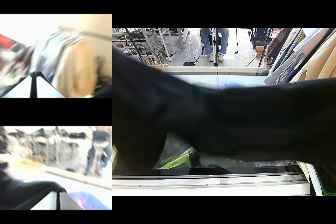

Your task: Fold the clothes and pants, and hang the long-sleeved shirts on hangers.

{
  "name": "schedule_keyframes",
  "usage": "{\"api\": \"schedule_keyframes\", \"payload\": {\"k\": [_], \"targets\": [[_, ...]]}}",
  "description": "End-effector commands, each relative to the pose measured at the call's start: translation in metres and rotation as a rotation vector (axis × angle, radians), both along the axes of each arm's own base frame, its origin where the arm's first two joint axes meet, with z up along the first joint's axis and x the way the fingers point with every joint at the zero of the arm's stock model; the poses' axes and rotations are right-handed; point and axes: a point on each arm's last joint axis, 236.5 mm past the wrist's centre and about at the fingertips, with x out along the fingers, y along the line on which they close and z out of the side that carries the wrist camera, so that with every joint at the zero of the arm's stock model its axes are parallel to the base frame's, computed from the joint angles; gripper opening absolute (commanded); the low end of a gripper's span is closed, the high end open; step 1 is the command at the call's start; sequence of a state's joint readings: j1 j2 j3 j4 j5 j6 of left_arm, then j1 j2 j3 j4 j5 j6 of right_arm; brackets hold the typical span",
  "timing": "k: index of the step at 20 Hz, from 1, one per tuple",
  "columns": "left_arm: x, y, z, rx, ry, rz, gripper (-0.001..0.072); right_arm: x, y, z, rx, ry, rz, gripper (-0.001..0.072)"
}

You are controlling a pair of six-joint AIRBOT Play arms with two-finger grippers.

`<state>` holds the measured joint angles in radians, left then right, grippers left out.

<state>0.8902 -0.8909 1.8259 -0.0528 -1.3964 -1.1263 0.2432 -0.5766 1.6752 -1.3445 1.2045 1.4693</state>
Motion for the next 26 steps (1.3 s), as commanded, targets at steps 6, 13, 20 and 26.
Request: {"api": "schedule_keyframes", "payload": {"k": [6,13,20,26], "targets": [[0.203,0.034,-0.328,0.123,0.821,0.111,0.0007,0.263,0.009,-0.287,-0.312,0.676,-0.164,0.0019],[0.309,0.046,-0.487,0.072,1.052,0.154,0.0579,0.386,-0.055,-0.449,0.021,0.859,-0.349,0.0497],[0.146,0.099,-0.587,0.243,1.715,0.157,0.0522,0.245,-0.097,-0.496,0.199,1.419,-0.052,0.0513],[0.069,0.055,-0.626,0.142,1.718,0.105,0.0503,0.179,-0.069,-0.535,0.334,1.578,0.115,0.0502]]}}
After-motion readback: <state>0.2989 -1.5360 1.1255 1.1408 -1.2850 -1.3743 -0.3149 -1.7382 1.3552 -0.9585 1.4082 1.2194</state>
